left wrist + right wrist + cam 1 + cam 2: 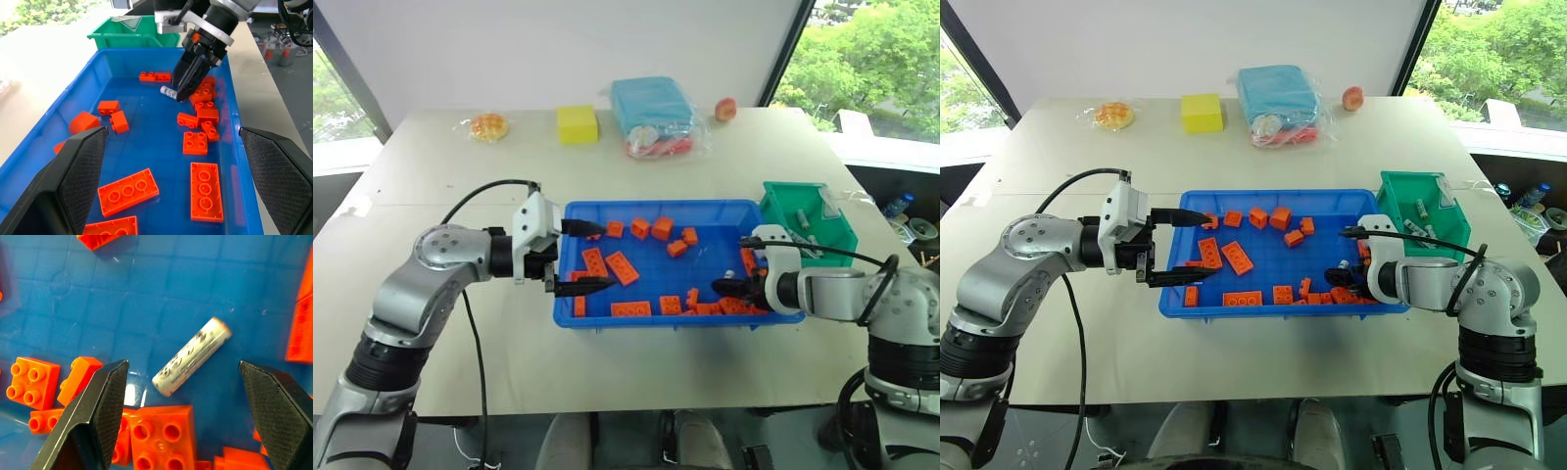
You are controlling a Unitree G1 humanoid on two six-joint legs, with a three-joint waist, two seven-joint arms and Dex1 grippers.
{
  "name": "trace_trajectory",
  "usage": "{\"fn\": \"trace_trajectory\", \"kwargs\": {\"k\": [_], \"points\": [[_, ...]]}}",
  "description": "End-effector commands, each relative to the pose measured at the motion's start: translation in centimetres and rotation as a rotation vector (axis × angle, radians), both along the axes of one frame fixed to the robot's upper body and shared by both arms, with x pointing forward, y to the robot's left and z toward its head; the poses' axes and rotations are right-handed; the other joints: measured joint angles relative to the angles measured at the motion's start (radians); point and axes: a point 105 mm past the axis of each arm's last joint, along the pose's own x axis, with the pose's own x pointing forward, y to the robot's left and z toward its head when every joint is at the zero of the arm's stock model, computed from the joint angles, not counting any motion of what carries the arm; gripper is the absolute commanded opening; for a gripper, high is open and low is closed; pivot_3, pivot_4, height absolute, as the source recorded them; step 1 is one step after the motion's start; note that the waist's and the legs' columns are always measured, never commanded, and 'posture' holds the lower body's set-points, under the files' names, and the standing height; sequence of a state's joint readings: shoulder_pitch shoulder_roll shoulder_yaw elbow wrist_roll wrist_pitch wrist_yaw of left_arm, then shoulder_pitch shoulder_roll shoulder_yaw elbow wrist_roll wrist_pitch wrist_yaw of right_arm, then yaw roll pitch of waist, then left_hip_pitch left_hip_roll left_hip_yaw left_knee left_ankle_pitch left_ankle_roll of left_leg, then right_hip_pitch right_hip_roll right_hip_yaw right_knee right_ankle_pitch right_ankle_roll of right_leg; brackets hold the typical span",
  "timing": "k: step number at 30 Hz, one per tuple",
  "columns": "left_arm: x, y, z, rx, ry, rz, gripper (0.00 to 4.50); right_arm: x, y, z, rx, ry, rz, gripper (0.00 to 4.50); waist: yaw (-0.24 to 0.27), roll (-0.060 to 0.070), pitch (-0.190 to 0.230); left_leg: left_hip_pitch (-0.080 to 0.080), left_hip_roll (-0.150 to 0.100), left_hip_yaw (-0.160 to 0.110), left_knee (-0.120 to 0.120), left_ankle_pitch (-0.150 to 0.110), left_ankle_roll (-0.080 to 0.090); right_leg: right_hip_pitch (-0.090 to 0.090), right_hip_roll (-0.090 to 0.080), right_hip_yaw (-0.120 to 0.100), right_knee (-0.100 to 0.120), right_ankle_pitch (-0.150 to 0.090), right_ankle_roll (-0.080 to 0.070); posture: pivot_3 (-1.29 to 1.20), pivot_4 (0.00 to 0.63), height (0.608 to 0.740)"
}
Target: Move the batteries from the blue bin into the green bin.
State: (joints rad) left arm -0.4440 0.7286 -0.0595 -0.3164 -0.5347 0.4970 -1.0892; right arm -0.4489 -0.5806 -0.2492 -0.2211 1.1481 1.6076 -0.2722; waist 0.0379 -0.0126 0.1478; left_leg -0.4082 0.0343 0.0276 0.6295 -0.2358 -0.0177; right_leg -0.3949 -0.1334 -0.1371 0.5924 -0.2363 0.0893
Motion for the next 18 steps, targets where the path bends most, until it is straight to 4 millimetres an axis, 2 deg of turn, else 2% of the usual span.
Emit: {"fn": "trace_trajectory", "kwargs": {"k": [1,6,7,10,14,16,18], "points": [[-0.1,0.1,1.2,-0.008,-0.048,-0.002,4.50,0.8,0.9,-0.2,0.001,0.015,-0.001,2.83,-0.001,0.000,0.000,0.000,0.000,0.000,0.000,0.000,0.000,0.000,0.000,0.000,0.000,0.000,0.000,0.00,0.150,0.704],[0.0,0.0,1.5,-0.011,-0.056,-0.005,4.50,1.6,1.4,0.1,-0.046,-0.004,0.016,0.20,-0.001,0.000,0.000,0.000,0.000,0.000,-0.001,0.000,0.000,-0.001,0.000,0.000,0.000,0.000,0.000,0.00,0.150,0.704],[0.0,0.1,1.6,-0.010,-0.056,-0.005,4.50,1.6,1.4,0.4,-0.046,-0.012,0.025,0.00,0.000,0.000,0.000,0.000,0.000,0.000,-0.001,0.000,0.000,-0.002,0.000,0.000,0.000,0.000,0.000,0.00,0.150,0.704],[0.0,0.3,1.5,-0.009,-0.055,-0.003,4.50,1.7,1.5,1.0,-0.050,-0.038,0.047,0.00,0.001,0.001,0.000,-0.001,0.000,0.000,0.000,0.000,0.000,-0.001,0.000,0.000,-0.001,0.000,0.000,0.00,0.150,0.704],[0.2,0.3,1.3,-0.008,-0.048,-0.003,4.50,2.7,0.9,6.1,-0.053,-0.243,0.091,0.00,0.000,0.005,0.003,-0.002,0.000,0.000,0.000,0.000,0.000,-0.002,0.000,0.000,-0.001,0.000,0.000,0.00,0.150,0.704],[0.1,0.4,1.1,-0.008,-0.039,-0.008,4.50,4.0,-1.8,9.2,-0.079,-0.355,-0.009,0.00,0.000,0.004,0.003,-0.002,0.000,0.001,-0.001,0.000,0.000,-0.002,0.000,0.000,-0.001,0.000,0.000,0.00,0.150,0.704],[0.1,0.5,0.9,-0.006,-0.033,-0.011,4.50,4.6,-4.0,11.1,-0.101,-0.416,-0.085,0.00,0.001,0.004,0.003,-0.002,0.000,0.001,-0.001,0.000,0.000,-0.003,0.000,0.000,-0.002,0.000,0.000,0.00,0.150,0.704]]}}
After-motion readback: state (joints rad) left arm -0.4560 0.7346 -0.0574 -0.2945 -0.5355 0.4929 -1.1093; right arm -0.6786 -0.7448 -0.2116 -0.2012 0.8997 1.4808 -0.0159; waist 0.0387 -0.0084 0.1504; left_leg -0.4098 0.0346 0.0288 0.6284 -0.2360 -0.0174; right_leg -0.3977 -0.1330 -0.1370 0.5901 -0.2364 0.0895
